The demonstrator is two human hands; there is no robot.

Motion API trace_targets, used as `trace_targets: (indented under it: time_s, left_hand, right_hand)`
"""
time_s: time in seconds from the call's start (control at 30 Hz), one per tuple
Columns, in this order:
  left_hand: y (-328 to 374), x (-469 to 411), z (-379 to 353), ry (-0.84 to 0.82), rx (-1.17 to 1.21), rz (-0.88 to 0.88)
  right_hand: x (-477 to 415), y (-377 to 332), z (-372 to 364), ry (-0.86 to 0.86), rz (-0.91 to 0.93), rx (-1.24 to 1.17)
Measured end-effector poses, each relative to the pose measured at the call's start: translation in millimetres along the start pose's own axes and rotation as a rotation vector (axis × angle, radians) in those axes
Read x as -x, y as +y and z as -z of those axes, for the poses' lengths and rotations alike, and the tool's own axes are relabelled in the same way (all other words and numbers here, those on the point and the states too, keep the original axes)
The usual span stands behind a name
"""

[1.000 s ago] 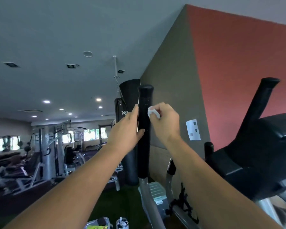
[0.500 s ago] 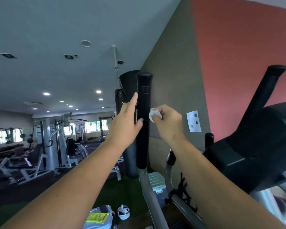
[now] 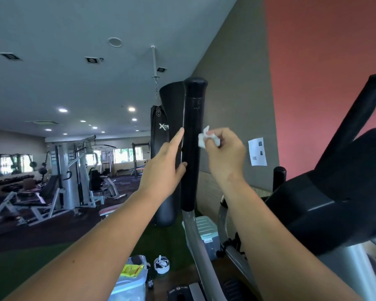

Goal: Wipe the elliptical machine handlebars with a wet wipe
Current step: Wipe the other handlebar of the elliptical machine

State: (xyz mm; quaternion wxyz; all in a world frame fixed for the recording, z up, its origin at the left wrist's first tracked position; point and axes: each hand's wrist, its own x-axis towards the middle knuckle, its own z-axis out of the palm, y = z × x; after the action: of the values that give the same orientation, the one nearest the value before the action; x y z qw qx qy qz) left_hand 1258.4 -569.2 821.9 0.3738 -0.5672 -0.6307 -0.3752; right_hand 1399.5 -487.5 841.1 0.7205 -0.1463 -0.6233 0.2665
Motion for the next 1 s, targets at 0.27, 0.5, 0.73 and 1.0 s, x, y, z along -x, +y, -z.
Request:
trace_targets:
  time_s: [0.27,0.5,0.73,1.0]
  left_hand:
    - [-7.4,14.2,-13.4,-0.028,0.113,0.041]
    - [-13.8,22.1,-23.1,0.009,0.119,0.035]
    - [-18.2,31.9,-32.4,-0.001,0.112,0.015]
    - [-25.0,45.6,-45.7,-0.033,0.084,0.048]
  right_hand:
    - [42.7,45.1,-5.8,-0.116,-0.036,0.138]
    - [15.6,17.9,-8.5,0.072,0.019,0.039]
    - [57.7,75.0,-13.2,-0.022,-0.034,0.159]
    - [62.5,66.1,-18.4,-0.032,-0.016,0.132]
